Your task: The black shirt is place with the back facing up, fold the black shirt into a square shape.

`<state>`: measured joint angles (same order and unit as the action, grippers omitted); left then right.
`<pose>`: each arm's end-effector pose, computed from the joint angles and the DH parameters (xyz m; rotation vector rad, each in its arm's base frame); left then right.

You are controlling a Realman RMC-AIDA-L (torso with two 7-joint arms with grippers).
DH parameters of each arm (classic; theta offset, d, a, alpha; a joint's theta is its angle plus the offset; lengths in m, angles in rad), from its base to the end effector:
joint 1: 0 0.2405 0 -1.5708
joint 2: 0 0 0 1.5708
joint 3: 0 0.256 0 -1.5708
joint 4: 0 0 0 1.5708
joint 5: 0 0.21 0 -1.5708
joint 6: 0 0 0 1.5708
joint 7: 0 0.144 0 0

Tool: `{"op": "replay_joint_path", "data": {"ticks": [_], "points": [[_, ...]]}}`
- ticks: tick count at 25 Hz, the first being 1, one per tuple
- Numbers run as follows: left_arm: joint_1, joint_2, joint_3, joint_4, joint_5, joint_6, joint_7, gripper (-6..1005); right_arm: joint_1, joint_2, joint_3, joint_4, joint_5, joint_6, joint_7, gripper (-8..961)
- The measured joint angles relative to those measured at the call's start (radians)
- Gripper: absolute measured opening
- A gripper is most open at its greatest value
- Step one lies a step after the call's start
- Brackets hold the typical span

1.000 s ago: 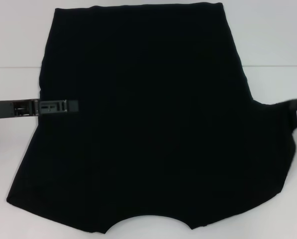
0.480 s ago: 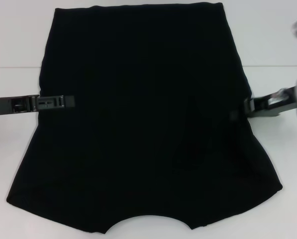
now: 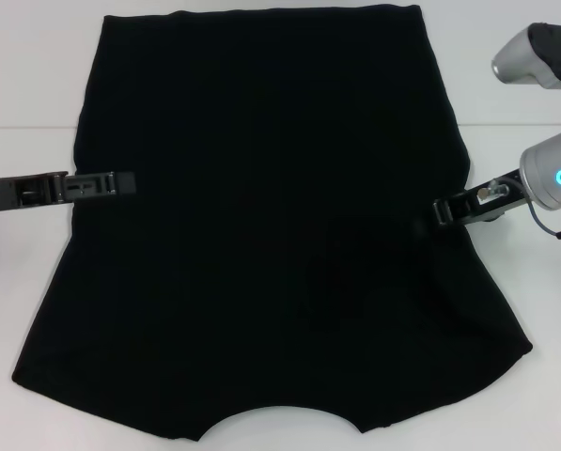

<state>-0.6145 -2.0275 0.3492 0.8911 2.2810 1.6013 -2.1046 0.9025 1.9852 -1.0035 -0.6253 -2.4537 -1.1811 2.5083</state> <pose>-0.2777 0.3637 0.0900 -2.2937 -1.3837 -0.6775 0.2099 0.4365 -0.0034 -2.3769 1.3718 -0.0596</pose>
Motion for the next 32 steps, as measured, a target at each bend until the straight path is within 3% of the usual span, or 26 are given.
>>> {"op": "replay_joint_path", "data": {"ticks": [3,8,14,17,19,25,28,32], "points": [[0.000,0.001,-0.004,0.000,0.000,0.000,0.000,745,0.012,0.002,-0.009,0.011,-0.003,-0.003,-0.018,21],[-0.001,0.002,-0.004,0.000,-0.003,0.000,-0.004,733,0.015,0.000,0.009,0.008,0.003,0.014,-0.009,104],[0.017,0.011,-0.004,0.004,-0.003,0.055,-0.013,717,0.033,-0.010,0.116,0.005,0.006,0.014,-0.002,203],[0.032,0.021,-0.010,0.007,0.005,0.104,-0.026,710,0.040,-0.019,0.133,-0.001,0.006,-0.003,0.019,343],[0.057,0.041,-0.043,0.027,0.074,0.187,-0.100,705,0.040,-0.026,0.134,-0.010,0.006,-0.012,0.042,436],[0.089,0.047,-0.129,0.070,0.255,0.273,-0.235,690,0.033,-0.031,0.145,-0.037,0.006,-0.027,0.066,598],[0.100,0.040,-0.130,0.073,0.306,0.261,-0.251,682,0.031,-0.032,0.150,-0.037,0.005,-0.028,0.066,599],[0.106,0.035,-0.127,0.068,0.376,0.212,-0.280,531,0.030,-0.032,0.151,-0.034,0.004,-0.033,0.064,599]]}}
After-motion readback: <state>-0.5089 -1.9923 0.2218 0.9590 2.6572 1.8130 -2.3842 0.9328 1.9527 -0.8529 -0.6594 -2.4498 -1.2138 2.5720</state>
